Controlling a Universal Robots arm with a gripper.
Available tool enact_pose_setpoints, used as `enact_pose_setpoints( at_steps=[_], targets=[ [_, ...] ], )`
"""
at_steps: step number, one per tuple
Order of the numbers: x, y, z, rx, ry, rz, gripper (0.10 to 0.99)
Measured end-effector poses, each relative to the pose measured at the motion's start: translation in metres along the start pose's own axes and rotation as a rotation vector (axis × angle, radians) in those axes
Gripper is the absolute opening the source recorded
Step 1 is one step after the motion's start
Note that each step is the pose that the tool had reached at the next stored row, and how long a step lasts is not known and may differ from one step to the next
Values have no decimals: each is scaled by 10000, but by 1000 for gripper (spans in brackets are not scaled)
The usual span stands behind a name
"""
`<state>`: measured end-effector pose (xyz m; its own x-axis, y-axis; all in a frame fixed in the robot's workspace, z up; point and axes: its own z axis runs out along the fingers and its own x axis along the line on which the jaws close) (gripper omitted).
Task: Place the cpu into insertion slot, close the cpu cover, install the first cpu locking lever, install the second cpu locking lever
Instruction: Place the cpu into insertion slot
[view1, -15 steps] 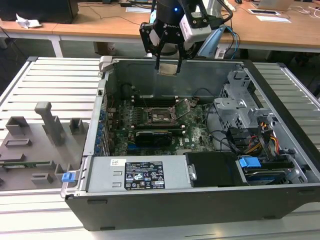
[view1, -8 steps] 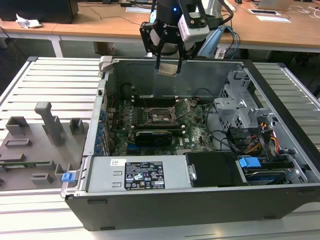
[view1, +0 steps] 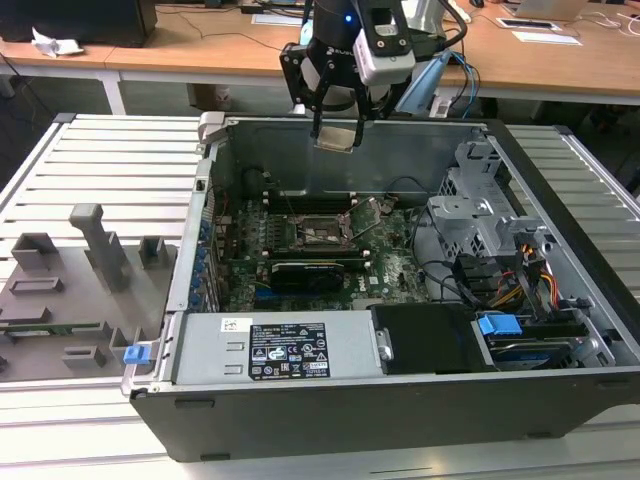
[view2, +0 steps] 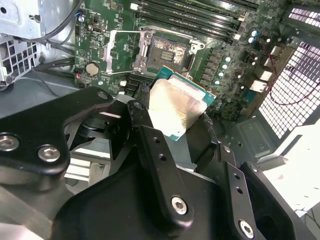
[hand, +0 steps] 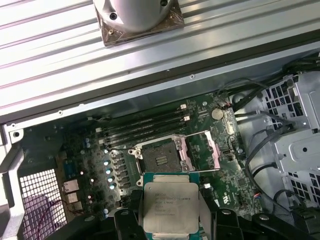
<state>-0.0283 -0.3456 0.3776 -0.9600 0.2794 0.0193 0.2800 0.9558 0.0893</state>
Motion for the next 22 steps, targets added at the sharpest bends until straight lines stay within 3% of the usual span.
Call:
enact_pose_setpoints(
  at_steps=[22],
  targets=[
    [0,0,0,-20,-92,1019,537]
  ],
)
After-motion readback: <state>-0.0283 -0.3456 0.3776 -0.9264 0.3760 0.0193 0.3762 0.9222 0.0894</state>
